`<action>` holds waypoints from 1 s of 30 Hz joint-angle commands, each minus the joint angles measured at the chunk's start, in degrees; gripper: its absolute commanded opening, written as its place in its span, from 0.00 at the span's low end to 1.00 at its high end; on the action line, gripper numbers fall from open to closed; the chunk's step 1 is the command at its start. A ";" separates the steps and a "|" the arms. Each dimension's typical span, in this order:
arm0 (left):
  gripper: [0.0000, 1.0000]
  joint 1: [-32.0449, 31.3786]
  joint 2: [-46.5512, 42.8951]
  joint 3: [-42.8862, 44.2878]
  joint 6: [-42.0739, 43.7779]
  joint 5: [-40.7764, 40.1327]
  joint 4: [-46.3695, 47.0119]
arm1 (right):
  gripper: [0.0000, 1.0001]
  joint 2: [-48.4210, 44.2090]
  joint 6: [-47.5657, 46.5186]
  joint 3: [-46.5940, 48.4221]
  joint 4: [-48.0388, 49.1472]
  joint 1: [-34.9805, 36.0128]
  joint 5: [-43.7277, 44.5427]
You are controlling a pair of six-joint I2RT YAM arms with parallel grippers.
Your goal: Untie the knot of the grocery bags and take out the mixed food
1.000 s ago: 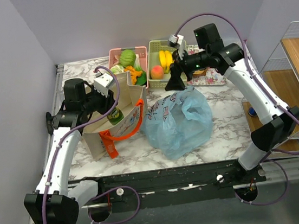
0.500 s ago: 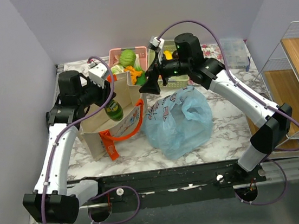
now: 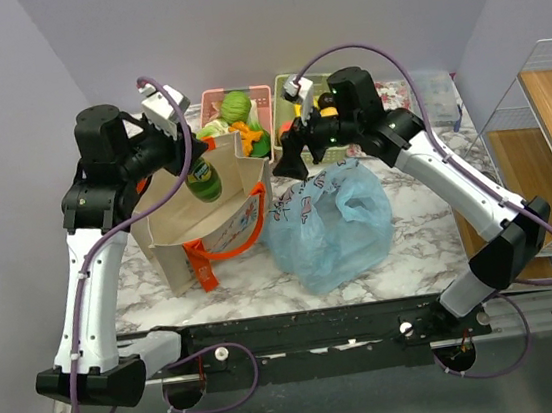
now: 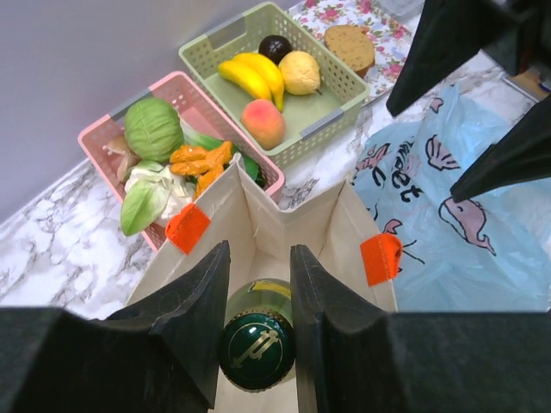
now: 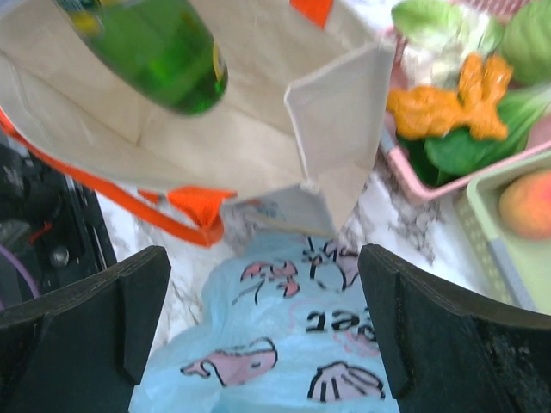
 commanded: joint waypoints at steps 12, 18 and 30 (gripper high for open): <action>0.00 -11.94 1.56 18.59 -0.66 10.44 -0.77 | 0.97 -2.95 -8.98 -21.11 -10.24 -1.68 11.43; 0.00 -19.82 1.92 18.50 -0.48 11.28 0.46 | 0.96 0.40 -11.37 -23.89 -12.53 -7.19 17.13; 0.00 -31.64 -1.16 -0.21 6.87 10.87 8.28 | 0.97 4.70 -11.31 -20.27 -9.87 -14.09 22.88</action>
